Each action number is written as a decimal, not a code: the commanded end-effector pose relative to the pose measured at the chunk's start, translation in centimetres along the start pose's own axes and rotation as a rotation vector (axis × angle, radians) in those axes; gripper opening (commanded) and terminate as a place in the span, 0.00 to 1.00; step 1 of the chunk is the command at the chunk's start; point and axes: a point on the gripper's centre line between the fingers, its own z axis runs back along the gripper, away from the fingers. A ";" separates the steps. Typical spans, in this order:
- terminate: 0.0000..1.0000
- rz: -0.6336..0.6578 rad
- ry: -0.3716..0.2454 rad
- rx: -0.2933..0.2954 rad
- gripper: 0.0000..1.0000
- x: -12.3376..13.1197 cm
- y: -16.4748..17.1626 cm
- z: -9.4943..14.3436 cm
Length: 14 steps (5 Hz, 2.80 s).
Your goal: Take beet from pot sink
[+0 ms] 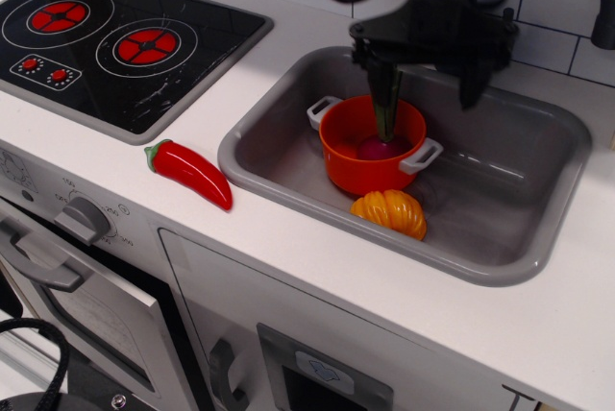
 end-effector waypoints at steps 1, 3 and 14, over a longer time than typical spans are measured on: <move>0.00 0.117 -0.031 0.049 1.00 3.9 0.3 -1.4; 0.00 0.103 -0.021 0.087 1.00 4.0 0.5 -3.1; 0.00 0.010 -0.051 0.056 0.00 1.5 8.2 2.0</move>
